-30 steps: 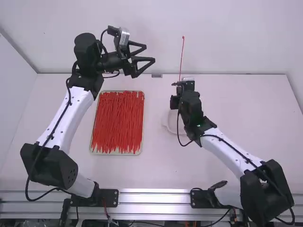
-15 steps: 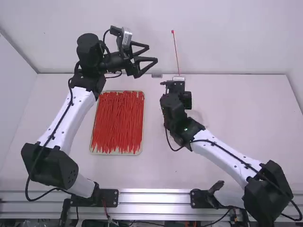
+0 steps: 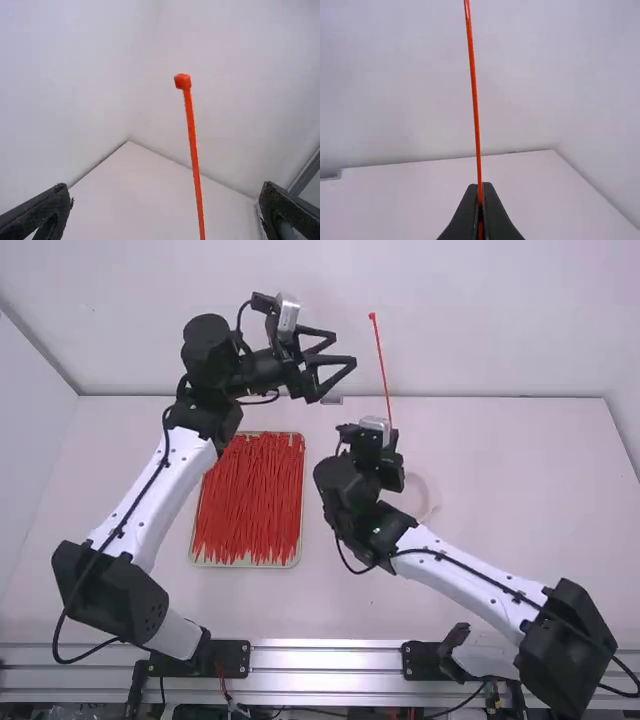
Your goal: Fasten the cable tie
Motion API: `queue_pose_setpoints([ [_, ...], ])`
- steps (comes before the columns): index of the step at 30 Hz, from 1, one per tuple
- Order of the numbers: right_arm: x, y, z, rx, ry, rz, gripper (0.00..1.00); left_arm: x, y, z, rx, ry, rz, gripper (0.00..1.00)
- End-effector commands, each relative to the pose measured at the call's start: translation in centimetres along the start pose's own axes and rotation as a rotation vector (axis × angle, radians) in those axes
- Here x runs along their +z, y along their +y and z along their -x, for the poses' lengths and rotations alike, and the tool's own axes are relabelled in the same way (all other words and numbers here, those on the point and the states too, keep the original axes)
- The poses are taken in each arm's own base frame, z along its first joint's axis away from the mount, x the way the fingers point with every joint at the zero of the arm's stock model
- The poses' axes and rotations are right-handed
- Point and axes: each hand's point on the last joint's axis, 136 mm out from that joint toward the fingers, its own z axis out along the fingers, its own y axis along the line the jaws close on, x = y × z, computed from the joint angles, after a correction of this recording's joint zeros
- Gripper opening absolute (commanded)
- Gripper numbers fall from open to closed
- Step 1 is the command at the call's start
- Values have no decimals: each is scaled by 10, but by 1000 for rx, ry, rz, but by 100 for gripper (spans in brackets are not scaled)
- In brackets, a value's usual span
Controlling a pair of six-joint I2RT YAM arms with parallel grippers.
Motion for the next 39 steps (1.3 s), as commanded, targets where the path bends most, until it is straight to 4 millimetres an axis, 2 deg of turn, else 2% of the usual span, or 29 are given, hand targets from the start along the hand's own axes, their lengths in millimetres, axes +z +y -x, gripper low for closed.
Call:
queue_pose_setpoints([
  [1, -3, -10, 14, 39, -8, -55, 0, 4, -2, -2, -62, -6, -7, 99],
  [13, -20, 4, 18, -7, -26, 13, 0, 8, -11, 5, -73, -31, -33, 99],
  [16, -21, 5, 18, -7, -28, 18, 0, 9, -11, 5, -73, -35, -28, 99],
  [17, -25, 8, 19, -8, -32, 32, 0, 9, -5, 6, -81, -48, 8, 99],
  [20, -28, 13, 19, -10, -36, 56, 0, 11, -7, 6, -81, -49, 4, 100],
  [22, -30, 16, 20, -10, -39, 75, 0, 11, -7, 6, -80, -49, 4, 96],
  [24, -29, 17, 20, -9, -39, 83, 0, 11, -7, 6, -80, -49, 4, 87],
  [37, -29, 18, 20, -10, -39, 87, 0, 11, -1, 8, -83, -62, 35, 63],
  [39, -29, 18, 20, -10, -39, 87, 0, 11, -1, 8, -83, -62, 35, 49],
])
